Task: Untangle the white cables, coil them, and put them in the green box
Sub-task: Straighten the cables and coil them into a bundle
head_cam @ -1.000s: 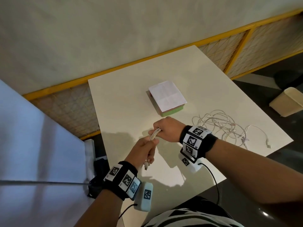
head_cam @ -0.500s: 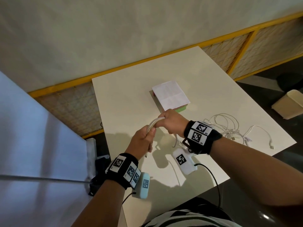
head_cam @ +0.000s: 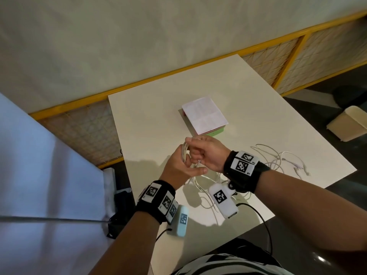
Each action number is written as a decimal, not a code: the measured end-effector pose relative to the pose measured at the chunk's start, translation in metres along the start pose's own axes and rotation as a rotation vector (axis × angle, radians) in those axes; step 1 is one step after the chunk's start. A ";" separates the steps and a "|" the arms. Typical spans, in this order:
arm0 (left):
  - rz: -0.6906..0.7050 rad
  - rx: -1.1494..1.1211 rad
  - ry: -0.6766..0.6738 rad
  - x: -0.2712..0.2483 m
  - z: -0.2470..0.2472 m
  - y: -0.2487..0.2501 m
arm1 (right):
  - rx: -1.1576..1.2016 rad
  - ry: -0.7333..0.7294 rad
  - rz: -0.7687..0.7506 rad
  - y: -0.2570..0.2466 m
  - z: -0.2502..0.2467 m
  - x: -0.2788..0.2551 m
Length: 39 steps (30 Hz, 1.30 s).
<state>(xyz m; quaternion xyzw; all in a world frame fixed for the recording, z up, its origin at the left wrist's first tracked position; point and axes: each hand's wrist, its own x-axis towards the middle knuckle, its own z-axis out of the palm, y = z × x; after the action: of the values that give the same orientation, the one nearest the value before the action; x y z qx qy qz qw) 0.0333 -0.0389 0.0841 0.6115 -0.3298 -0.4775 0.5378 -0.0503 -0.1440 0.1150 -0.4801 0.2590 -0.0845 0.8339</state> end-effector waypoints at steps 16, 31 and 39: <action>0.002 0.458 0.125 0.012 0.018 -0.002 | -0.078 0.290 -0.035 -0.010 0.009 0.003; -0.136 -0.111 0.277 0.006 0.036 -0.002 | -0.123 0.092 -0.018 0.006 -0.015 0.002; -0.099 -0.151 0.264 0.009 0.029 0.009 | -0.664 -0.349 0.250 0.037 -0.027 -0.030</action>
<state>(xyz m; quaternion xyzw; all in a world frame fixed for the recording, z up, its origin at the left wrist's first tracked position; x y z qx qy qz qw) 0.0101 -0.0588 0.0920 0.6425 -0.1889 -0.4422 0.5966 -0.0942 -0.1337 0.0838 -0.6956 0.1829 0.1892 0.6685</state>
